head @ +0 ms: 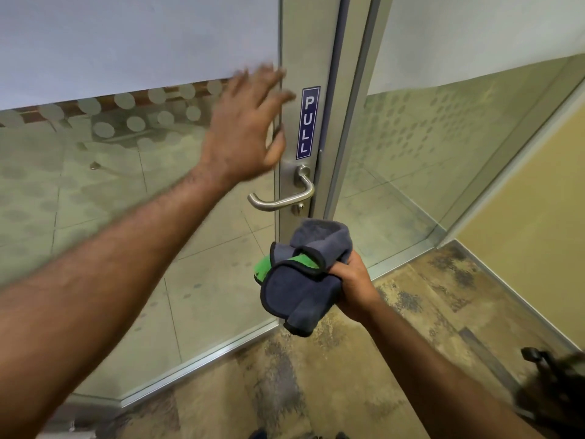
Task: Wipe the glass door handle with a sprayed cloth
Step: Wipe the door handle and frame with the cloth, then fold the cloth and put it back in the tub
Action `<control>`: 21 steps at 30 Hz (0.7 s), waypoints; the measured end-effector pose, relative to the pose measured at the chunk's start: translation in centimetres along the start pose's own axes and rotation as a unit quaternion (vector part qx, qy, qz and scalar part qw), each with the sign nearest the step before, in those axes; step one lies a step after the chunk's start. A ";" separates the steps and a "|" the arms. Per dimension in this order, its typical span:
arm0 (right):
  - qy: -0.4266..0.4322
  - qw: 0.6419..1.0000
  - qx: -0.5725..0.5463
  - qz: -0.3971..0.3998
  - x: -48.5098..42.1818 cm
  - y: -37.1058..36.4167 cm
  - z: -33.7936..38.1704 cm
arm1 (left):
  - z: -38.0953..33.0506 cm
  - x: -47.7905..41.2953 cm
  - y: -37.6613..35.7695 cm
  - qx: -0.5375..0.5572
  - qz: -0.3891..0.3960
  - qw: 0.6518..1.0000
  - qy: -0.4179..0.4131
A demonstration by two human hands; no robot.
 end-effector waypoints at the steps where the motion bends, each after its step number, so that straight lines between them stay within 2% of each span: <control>1: -0.006 1.000 -0.018 0.005 0.5 0.1 0.3 | -1.2 1.3 -0.6 0.074 0.020 0.997 0.005; 3: -0.011 0.999 -0.041 0.011 1.5 0.4 0.9 | -3.4 4.2 -2.0 0.203 0.078 0.976 0.014; 5: -0.012 0.998 -0.061 0.021 2.3 0.7 1.4 | -5.3 6.9 -3.7 0.314 0.135 0.939 0.035; 6: -0.013 0.997 -0.074 0.025 2.6 0.8 1.7 | -6.1 8.0 -4.4 0.373 0.167 0.910 0.067; 8: -0.017 0.996 -0.086 0.033 3.1 1.2 2.0 | -7.2 9.7 -5.7 0.487 0.235 0.829 0.145; 9: -0.024 0.996 -0.085 0.029 3.4 1.2 2.3 | -7.6 10.2 -6.2 0.528 0.265 0.790 0.164; 10: -0.032 0.996 -0.080 0.017 3.5 1.5 2.3 | -8.0 10.6 -6.4 0.549 0.286 0.769 0.160; 12: -0.058 0.995 -0.080 -0.021 3.3 2.1 1.9 | -8.7 10.8 -6.6 0.547 0.319 0.765 0.116; 13: -0.065 0.994 -0.083 -0.038 3.4 2.4 1.8 | -9.0 10.6 -6.5 0.532 0.329 0.774 0.096; 16: -0.043 0.995 -0.086 0.010 3.6 2.9 1.9 | -9.4 9.7 -6.4 0.480 0.321 0.812 0.088; 18: -0.026 0.996 -0.067 0.050 3.8 2.9 2.3 | -9.8 9.4 -6.2 0.467 0.313 0.822 0.093; 21: 0.011 0.996 -0.078 0.037 4.1 3.9 2.3 | -10.2 9.1 -5.8 0.452 0.294 0.837 0.095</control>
Point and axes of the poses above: each hand's wrist, its own x-axis away from the middle knuckle, its own y-axis out of the back of the hand, z = x × y, the point moved 2 cm from there along -x, towards the middle knuckle, and after that the axes turned 6 degrees about z, right-handed, at the moved point
